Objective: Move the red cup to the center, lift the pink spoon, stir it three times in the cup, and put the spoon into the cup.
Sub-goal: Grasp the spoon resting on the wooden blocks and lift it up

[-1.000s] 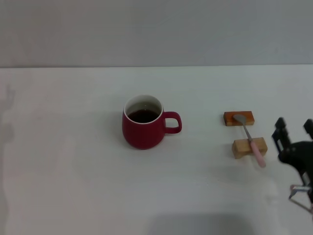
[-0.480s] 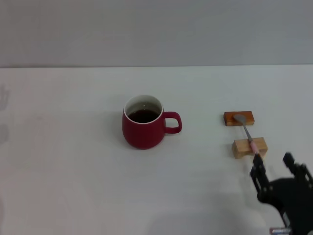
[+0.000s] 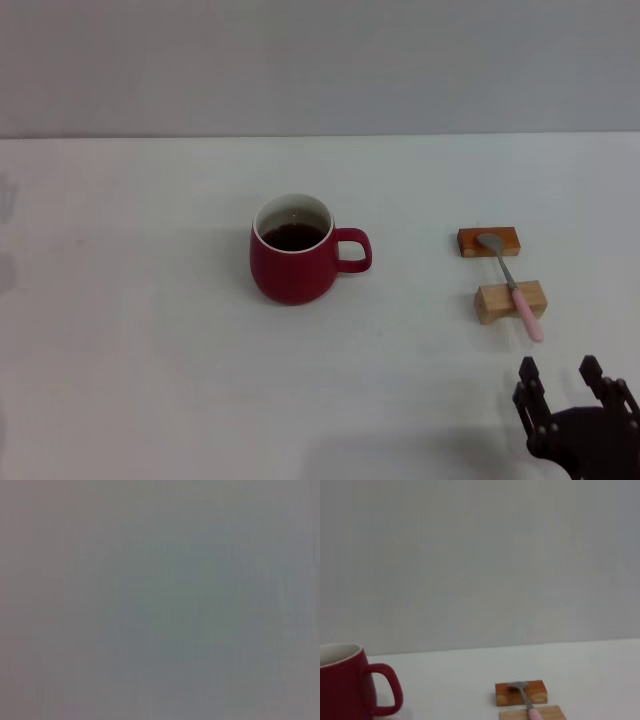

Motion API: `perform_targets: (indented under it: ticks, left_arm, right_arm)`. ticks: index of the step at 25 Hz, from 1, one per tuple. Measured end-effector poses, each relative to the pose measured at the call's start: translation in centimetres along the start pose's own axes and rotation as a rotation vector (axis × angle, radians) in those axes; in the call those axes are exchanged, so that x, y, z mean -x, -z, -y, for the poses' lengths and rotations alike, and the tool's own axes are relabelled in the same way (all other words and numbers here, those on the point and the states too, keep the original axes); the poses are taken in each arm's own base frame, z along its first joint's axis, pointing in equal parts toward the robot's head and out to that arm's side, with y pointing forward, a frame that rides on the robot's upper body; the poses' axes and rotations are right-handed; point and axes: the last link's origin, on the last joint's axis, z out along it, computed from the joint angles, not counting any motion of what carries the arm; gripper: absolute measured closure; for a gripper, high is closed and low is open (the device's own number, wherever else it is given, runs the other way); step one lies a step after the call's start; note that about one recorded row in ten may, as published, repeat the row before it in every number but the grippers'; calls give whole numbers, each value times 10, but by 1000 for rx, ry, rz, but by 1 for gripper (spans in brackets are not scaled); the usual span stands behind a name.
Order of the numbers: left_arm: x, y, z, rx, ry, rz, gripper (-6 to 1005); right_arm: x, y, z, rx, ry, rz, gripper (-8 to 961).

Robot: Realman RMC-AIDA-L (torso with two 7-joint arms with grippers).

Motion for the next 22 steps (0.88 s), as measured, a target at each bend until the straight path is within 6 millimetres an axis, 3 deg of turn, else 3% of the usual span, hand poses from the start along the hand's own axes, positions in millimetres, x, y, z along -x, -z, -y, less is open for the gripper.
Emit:
perform_targets:
  ticks: [10,22]
  left_arm:
    - [0,0,3,-12,5,0,155]
    - [0,0,-1,-8,13,-2,155]
  right_arm:
    - [-7,0,6,-28,1,-5,333]
    - [-3,-18,18,-22,15,-1,334]
